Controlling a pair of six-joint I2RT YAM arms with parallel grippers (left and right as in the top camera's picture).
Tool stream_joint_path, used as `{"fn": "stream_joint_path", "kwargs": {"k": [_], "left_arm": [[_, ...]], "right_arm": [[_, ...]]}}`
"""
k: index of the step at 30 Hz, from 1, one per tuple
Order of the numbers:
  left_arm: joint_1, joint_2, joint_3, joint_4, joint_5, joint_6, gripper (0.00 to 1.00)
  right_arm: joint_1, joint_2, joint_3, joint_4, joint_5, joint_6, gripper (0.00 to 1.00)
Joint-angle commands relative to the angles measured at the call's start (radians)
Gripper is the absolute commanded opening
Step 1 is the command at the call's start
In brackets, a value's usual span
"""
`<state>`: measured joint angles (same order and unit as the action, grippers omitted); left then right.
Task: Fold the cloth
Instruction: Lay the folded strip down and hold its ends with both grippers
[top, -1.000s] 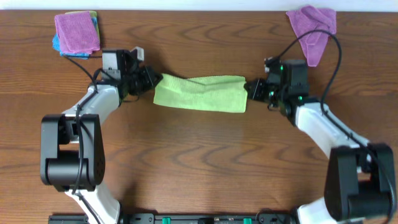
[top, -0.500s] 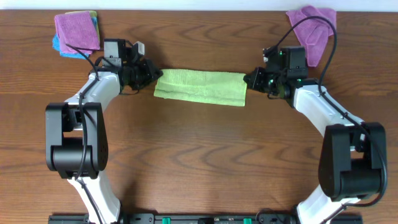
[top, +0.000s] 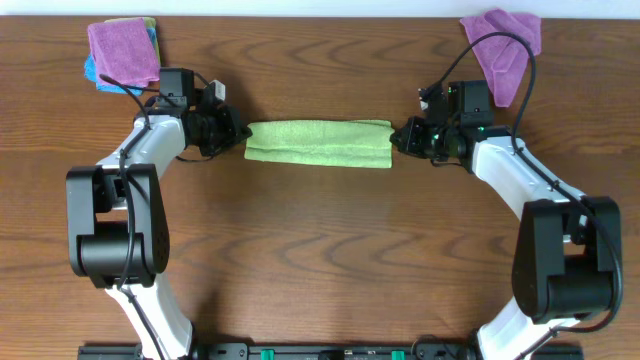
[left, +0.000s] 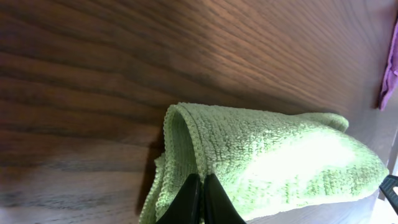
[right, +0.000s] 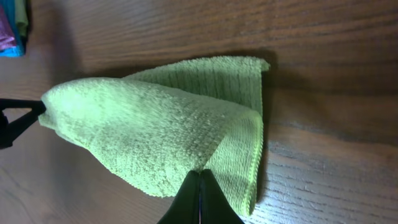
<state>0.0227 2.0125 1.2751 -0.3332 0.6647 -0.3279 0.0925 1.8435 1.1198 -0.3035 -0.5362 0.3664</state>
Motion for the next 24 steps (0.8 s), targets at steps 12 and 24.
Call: {"fn": "stream_joint_path", "kwargs": {"k": [12, 24], "left_arm": [[0.008, -0.008, 0.018, -0.048, -0.047, 0.068, 0.63], [-0.004, -0.142, 0.092, -0.080, -0.053, 0.169, 0.15]], "right_arm": [[-0.006, 0.008, 0.016, -0.041, 0.012, -0.031, 0.53], [0.017, -0.034, 0.140, -0.121, 0.029, -0.147, 0.01]]}}
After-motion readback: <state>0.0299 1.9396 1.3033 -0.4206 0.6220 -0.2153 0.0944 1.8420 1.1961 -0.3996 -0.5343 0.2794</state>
